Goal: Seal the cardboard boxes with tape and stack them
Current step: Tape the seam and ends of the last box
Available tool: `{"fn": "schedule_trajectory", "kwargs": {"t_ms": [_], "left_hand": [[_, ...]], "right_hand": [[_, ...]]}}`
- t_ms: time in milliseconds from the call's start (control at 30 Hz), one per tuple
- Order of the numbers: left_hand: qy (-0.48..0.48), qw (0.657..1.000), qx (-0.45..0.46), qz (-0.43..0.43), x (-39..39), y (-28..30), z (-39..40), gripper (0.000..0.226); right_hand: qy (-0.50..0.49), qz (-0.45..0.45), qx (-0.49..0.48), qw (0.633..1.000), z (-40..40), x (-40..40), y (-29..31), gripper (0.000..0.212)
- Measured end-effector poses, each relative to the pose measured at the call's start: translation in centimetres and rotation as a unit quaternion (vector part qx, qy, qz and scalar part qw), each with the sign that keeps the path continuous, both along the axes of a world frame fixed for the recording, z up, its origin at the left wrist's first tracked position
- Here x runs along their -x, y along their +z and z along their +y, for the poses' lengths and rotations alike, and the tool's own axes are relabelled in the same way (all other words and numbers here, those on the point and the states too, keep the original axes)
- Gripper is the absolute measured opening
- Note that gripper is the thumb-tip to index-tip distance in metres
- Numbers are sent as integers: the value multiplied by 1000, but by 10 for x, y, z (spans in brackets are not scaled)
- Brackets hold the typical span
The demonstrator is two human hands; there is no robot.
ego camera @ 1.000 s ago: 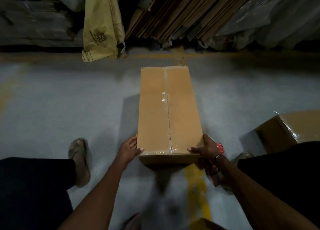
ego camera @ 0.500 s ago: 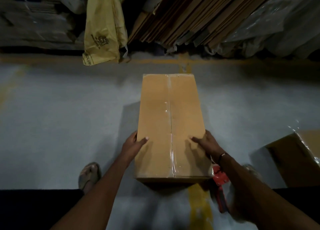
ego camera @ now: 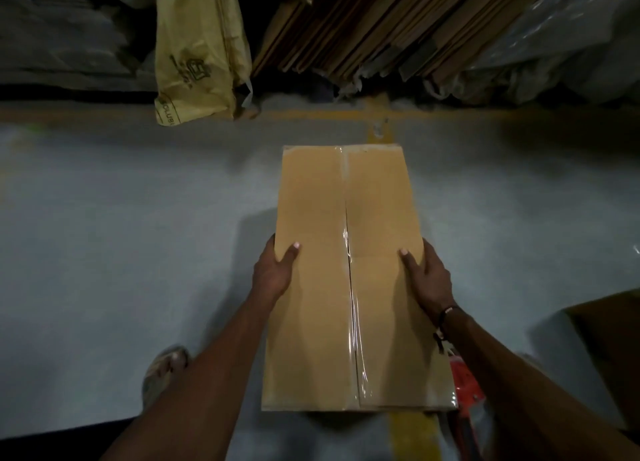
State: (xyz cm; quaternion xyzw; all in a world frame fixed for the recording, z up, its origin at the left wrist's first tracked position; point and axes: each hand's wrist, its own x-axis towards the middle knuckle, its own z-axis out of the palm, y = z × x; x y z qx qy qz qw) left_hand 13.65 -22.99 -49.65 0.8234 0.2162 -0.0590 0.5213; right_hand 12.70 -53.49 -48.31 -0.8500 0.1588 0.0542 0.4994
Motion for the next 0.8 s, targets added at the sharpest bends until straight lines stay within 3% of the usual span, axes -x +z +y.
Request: {"fn": "schedule_trajectory", "kwargs": {"t_ms": [300,400,500,700,800], "left_hand": [[23,998,34,-46,63,37,-3,57],[26,998,50,-39,83,49,-4,68],[17,997,59,-35,101,59,-1,79],[16,995,73,-64,114,110,2,60],[24,992,84,-90,112,152,0,62]], "right_hand": [[-13,-2,-35,999,7,58,34,71],[-11,-10,-50,999,8,81,48,80],[-3,-14,-64,998,6,98,58,68],[5,-27,-78,997,6,115,103,68],[19,-55,-88,994,1,116,137,72]]}}
